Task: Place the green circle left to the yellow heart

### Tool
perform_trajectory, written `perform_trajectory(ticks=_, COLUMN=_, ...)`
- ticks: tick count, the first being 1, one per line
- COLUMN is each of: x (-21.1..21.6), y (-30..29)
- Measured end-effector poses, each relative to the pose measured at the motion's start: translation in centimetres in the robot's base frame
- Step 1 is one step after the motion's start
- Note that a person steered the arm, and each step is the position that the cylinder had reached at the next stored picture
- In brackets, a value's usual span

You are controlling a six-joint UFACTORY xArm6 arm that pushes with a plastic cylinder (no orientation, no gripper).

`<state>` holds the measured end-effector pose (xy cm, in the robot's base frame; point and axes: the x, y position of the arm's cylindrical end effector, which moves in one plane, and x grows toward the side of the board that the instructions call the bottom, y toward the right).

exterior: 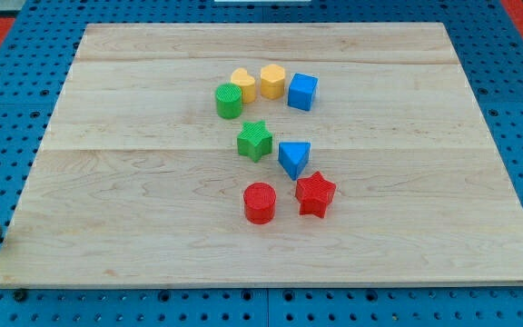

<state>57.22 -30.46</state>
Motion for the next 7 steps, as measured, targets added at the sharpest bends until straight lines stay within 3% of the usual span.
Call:
perform_trajectory(ticks=1, x=-0.3, y=0.1)
perform_trajectory(ticks=2, x=-0.5, y=5.5)
perform_trajectory(ticks=3, x=-0.5, y=6.0)
perform_trajectory(ticks=4, x=2.7, y=6.5)
perform_trajectory(ticks=6, x=-4.8, y=11.8)
perform_trajectory(ticks=7, x=-4.9, y=14.8)
